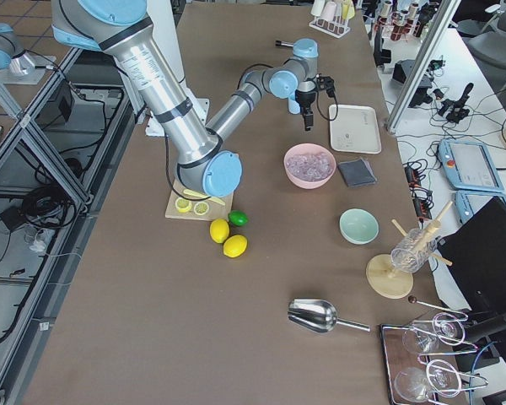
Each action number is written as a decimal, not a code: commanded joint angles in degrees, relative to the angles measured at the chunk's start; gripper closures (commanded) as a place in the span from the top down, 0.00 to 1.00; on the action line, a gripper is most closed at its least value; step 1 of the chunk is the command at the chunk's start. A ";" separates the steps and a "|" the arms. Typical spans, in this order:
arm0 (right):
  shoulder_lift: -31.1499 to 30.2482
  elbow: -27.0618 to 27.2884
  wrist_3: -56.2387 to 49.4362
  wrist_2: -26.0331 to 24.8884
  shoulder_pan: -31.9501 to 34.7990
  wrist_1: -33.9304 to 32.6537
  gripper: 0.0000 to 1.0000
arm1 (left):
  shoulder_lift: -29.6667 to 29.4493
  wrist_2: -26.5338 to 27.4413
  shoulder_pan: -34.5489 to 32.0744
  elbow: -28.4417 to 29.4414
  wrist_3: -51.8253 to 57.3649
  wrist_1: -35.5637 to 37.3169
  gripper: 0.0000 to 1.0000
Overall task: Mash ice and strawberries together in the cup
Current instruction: 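Move the right gripper back over the pink ice bowl, then lower the right gripper into the bowl and grasp a third ice cube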
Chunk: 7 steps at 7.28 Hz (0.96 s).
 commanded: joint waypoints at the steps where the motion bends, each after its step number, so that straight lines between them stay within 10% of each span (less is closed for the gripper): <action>1: -5.40 -0.46 -6.42 -0.33 -0.56 0.08 1.00 | -0.24 0.06 0.11 0.05 -0.24 0.00 0.97; 7: -7.71 -3.11 -12.62 0.81 2.24 0.08 1.00 | -0.42 -0.21 0.46 -0.04 -1.82 -1.32 0.97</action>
